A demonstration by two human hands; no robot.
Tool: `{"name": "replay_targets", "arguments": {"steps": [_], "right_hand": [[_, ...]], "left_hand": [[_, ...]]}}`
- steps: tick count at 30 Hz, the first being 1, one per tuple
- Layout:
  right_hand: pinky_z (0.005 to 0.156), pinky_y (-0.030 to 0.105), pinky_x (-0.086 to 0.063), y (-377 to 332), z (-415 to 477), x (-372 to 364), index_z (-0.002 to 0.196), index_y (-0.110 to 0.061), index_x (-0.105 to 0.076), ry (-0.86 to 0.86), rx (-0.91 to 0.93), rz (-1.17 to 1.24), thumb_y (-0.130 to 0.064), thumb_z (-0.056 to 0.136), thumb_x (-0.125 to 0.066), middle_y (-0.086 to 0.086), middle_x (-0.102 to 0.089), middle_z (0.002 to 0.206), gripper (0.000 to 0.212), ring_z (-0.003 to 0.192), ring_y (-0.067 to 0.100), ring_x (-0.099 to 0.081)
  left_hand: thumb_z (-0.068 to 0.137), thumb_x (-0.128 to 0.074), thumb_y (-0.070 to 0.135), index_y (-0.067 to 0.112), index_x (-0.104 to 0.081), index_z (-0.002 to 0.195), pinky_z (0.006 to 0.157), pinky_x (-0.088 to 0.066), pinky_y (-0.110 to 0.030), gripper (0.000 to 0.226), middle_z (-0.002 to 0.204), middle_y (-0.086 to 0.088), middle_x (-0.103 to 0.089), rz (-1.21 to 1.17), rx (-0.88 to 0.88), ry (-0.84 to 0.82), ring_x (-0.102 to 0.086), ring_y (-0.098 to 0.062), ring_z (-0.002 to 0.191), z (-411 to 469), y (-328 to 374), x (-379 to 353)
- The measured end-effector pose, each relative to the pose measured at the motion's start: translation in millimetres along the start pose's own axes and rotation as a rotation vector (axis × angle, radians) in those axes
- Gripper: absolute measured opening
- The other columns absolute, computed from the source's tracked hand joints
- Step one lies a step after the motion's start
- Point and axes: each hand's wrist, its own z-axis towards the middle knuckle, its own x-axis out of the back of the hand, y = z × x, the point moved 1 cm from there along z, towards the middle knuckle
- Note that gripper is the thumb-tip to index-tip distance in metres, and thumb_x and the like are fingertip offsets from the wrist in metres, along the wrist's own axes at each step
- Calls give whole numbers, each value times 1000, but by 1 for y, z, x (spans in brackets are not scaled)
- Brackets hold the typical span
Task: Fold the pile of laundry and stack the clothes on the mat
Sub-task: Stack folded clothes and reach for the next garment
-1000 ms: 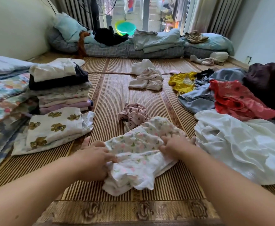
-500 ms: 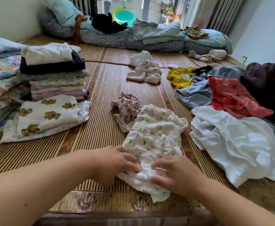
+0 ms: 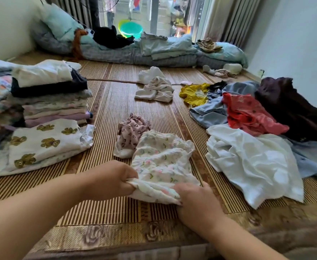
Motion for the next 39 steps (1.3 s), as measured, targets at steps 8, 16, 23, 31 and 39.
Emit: {"name": "replay_targets", "arguments": {"steps": [8, 16, 23, 31, 39], "right_hand": [[48, 20, -42, 32, 22, 60, 81, -31, -68, -250, -69, 812, -20, 58, -56, -11, -60, 64, 27, 56, 6, -55], [77, 41, -59, 43, 113, 43, 126, -20, -54, -37, -420, 760, -15, 89, -63, 7, -63, 116, 39, 89, 18, -65], [85, 40, -55, 27, 98, -8, 140, -31, -40, -152, -408, 450, -64, 79, -63, 1, -54, 125, 73, 105, 21, -57], [71, 33, -43, 32, 129, -7, 113, -12, -48, 2, -707, 400, -39, 93, -51, 12, -57, 118, 35, 90, 23, -55], [111, 62, -18, 3, 106, -11, 130, -42, -52, 66, -104, 54, -40, 91, -45, -4, -36, 147, 39, 143, 27, -22]], "left_hand": [[83, -60, 28, 13, -63, 84, 72, -54, -26, 16, 83, 2, -71, -534, 59, -206, -68, -15, 77, -7, 1, 28], [94, -53, 38, 18, -44, 139, 92, -51, -37, 51, 142, -14, -49, -755, 250, 419, -62, -29, 112, 40, -16, 21], [90, -52, 59, 38, 7, 152, 111, -36, -51, 88, 159, -5, -18, -46, 384, 163, -34, -31, 138, 55, -30, -16], [88, -64, 47, 25, 20, 151, 65, -55, -27, 107, 141, -10, -51, -211, 454, 217, -68, -18, 85, 65, -26, -22], [93, -61, 24, 46, -26, 148, 86, -58, -37, 68, 132, -7, -46, -554, 273, 52, -65, -21, 93, 52, -18, -11]]}}
